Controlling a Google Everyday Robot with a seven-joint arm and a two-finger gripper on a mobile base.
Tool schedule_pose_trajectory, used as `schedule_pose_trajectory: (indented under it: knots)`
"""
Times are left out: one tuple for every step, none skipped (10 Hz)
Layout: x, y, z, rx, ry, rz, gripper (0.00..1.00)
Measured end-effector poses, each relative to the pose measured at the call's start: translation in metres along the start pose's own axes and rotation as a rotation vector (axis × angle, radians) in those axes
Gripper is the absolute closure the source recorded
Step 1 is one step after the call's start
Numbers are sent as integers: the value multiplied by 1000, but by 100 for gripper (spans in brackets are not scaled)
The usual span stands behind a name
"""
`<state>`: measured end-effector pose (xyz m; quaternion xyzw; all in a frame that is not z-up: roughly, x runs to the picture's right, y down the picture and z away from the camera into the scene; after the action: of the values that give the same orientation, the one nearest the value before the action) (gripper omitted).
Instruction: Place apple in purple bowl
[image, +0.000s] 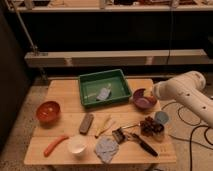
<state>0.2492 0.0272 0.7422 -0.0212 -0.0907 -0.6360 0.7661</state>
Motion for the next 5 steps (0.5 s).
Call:
schedule_pose_trajectory:
  knots:
    - [0, -2, 1, -19, -6, -8, 100]
    - [3, -3, 2, -39, -13, -14, 100]
    - [8, -6, 7, -56, -22, -22, 100]
    - [13, -12, 14, -70, -35, -35, 100]
    - [12, -15, 21, -81, -48, -46, 100]
